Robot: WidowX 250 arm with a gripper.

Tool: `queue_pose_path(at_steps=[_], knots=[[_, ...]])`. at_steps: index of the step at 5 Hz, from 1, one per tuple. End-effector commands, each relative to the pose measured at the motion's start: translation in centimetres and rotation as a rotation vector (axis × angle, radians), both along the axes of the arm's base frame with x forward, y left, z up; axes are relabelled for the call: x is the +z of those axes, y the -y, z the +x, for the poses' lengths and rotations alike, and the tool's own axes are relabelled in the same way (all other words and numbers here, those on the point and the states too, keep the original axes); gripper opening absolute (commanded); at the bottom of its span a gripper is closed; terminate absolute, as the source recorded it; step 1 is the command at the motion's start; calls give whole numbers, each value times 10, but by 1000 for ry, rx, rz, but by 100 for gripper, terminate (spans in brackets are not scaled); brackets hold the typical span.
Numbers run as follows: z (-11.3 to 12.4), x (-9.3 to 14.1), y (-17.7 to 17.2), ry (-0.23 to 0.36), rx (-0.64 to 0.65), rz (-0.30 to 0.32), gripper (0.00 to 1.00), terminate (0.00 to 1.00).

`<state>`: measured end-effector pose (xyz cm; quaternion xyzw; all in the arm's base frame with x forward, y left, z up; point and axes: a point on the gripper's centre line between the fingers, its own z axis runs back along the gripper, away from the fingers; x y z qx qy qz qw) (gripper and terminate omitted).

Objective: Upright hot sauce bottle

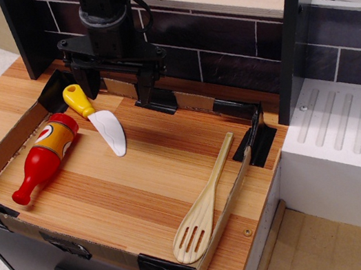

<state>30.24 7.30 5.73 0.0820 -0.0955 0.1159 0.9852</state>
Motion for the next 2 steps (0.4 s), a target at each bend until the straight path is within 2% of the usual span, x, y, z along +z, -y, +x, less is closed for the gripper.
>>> queue_pose_path(at_steps=[1, 2], knots=[[0, 0, 0, 0, 0, 0, 100, 0], [-12, 20, -3, -28, -26, -38, 100, 0]])
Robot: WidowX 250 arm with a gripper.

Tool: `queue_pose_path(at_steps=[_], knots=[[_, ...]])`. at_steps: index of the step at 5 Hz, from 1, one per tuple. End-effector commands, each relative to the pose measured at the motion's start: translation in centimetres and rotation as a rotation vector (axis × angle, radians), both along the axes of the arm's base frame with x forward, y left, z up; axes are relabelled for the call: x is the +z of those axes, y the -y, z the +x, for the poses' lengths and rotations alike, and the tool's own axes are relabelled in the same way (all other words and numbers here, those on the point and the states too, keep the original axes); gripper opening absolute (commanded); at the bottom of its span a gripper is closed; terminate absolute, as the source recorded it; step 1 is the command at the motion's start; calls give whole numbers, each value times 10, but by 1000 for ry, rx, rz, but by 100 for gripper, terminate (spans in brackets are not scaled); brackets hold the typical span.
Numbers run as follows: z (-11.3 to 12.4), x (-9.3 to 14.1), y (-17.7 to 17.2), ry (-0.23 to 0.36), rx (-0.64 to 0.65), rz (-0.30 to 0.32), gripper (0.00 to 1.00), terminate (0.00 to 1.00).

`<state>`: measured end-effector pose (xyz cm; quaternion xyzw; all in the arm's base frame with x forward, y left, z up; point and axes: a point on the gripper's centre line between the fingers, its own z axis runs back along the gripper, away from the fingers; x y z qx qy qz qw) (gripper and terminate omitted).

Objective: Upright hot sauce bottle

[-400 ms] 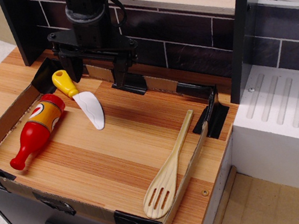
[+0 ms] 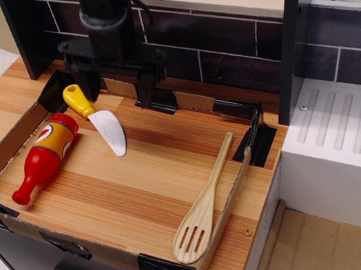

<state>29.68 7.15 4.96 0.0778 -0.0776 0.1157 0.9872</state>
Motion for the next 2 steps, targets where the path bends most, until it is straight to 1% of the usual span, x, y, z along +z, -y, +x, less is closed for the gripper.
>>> queue_pose_path(at_steps=[1, 2], knots=[[-31, 39, -9, 7, -70, -38, 100, 0], [-56, 39, -20, -30, -90, -65, 100, 0]])
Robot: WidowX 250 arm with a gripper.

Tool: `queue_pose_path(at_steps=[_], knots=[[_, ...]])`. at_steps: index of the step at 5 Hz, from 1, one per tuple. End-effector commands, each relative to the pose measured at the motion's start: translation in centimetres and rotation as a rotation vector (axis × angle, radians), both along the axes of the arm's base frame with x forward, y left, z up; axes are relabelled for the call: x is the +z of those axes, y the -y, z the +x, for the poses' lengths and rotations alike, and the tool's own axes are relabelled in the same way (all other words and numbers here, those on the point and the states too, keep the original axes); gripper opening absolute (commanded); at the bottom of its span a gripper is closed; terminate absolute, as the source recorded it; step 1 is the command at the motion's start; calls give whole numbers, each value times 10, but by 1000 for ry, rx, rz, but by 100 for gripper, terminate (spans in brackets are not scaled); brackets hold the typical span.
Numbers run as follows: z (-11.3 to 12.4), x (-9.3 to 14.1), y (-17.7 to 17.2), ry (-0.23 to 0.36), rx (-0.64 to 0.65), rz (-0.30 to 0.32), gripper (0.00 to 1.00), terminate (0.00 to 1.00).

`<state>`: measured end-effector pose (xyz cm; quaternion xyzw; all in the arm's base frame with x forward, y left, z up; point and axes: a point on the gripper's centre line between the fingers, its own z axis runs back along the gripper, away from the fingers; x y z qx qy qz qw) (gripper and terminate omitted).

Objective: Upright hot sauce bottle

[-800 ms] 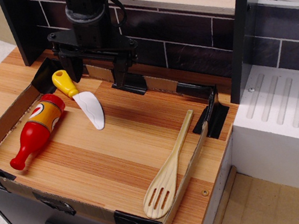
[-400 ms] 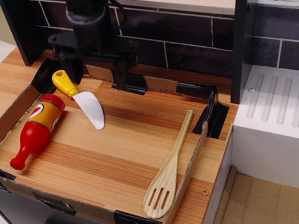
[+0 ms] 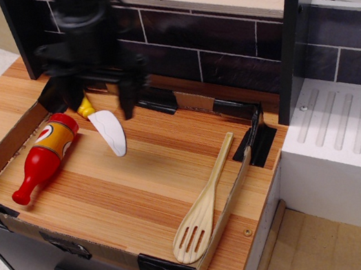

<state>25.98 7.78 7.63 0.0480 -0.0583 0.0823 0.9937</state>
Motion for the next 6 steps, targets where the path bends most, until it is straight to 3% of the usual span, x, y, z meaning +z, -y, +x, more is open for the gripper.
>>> queue_pose_path(at_steps=[1, 3, 5, 6], knots=[[-46, 6, -27, -28, -44, -4, 100, 0], [-64, 1, -51, -29, -63, 24, 100, 0], [-80, -35, -63, -38, -42, 89, 100, 0], [-81, -43, -64, -33, -45, 92, 100, 0]])
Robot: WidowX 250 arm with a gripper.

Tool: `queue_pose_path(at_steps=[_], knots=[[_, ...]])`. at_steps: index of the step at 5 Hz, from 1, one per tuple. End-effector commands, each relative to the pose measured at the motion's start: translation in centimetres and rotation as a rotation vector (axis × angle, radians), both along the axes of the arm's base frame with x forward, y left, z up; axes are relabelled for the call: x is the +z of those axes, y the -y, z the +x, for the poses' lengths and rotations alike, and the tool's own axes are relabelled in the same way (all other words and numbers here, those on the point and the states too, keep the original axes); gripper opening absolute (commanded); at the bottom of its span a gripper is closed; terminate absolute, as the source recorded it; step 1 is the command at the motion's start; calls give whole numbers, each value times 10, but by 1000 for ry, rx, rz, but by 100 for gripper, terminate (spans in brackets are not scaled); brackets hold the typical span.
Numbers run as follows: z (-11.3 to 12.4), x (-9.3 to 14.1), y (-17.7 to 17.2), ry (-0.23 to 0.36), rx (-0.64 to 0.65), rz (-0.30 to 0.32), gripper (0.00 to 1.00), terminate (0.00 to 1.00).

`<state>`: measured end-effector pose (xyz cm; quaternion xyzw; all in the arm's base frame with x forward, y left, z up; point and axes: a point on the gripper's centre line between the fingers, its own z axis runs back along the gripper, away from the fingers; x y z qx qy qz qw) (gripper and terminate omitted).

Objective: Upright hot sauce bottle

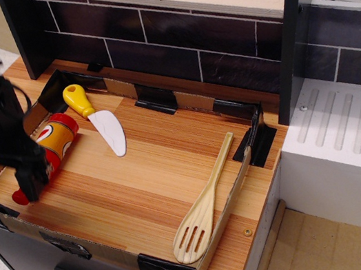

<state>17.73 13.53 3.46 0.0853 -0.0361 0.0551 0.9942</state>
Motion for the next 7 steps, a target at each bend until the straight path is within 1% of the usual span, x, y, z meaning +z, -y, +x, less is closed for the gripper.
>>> queue_pose_path(at_steps=[1, 2, 3, 4, 5, 6, 7], knots=[[5, -8, -8, 15, 1, 19, 100, 0], [9, -18, -9, 14, -19, 26, 100, 0], [9, -19, -9, 20, -20, 12, 100, 0], [12, -23, -9, 19, -11, 19, 100, 0], [12, -22, -9, 1, 2, -15, 0, 0], [13, -27, -8, -1, 15, -29, 0, 0], [11, -20, -6, -22, 12, -44, 0, 0]])
